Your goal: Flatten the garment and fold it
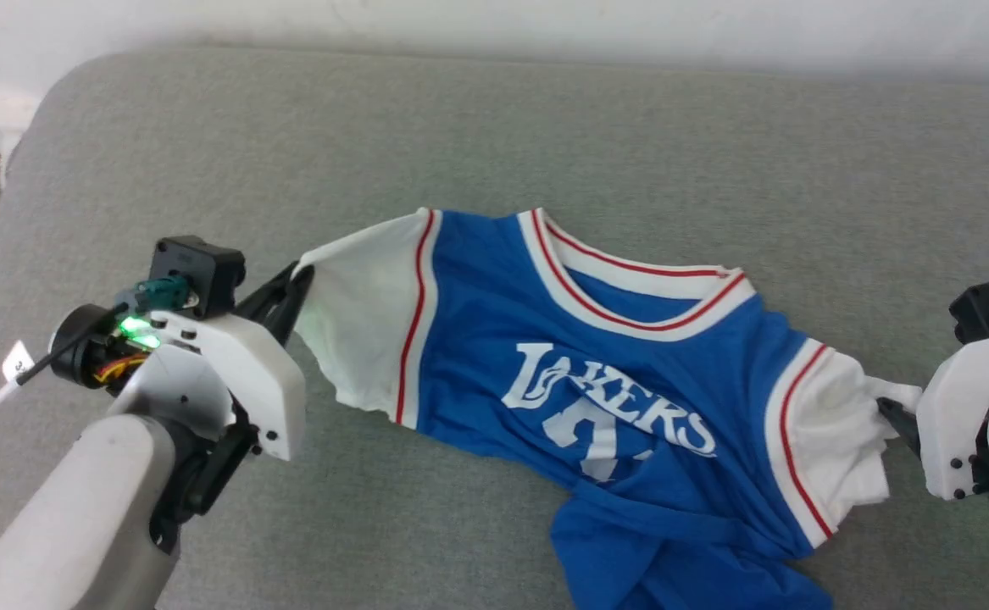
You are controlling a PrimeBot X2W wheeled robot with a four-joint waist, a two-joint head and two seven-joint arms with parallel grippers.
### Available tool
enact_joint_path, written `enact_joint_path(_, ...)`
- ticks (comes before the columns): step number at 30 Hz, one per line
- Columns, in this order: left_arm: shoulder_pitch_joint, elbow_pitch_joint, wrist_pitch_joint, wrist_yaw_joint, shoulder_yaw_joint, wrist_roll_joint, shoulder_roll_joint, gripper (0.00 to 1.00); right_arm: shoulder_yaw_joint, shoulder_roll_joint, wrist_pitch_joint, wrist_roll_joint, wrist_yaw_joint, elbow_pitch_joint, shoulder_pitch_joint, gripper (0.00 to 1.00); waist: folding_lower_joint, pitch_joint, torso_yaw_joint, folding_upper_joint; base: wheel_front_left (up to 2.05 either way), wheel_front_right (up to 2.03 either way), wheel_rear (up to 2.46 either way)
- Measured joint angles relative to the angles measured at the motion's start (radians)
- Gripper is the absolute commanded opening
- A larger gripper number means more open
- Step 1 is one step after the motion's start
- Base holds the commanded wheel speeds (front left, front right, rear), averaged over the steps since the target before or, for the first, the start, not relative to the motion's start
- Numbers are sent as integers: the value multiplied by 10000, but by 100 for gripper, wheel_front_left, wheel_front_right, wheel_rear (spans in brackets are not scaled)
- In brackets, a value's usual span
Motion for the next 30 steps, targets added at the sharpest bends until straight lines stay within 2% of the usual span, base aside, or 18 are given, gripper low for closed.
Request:
enact_joint_path(6,39,-136,-134,56,-226,136,-155,0,625,-454,-205,-13,-19,349,-313,100,-1,304,479,0,0,0,0)
enact_joint_path(7,64,-121,-150,56,-253,136,-192,0,759,-543,-222,0,-42,372,-335,64,-1,354,533,0,0,0,0)
enact_joint_path(8,126,-102,-190,56,-263,134,-234,0,909,-656,-276,2,-61,387,-365,0,-1,398,583,0,0,0,0)
enact_joint_path(15,364,314,-456,58,-207,77,-219,0,1302,-757,-1014,245,-65,606,-513,0,1,379,656,0,0,0,0)
enact_joint_path(22,567,518,-928,146,104,-35,-44,0,1315,-767,-2023,257,-56,631,-550,0,3,-190,352,0,0,0,0)
enact_joint_path(30,861,75,-1891,594,803,-31,267,0,673,-1252,-3081,155,-56,-642,-938,0,1,-1046,-132,0,0,0,0)
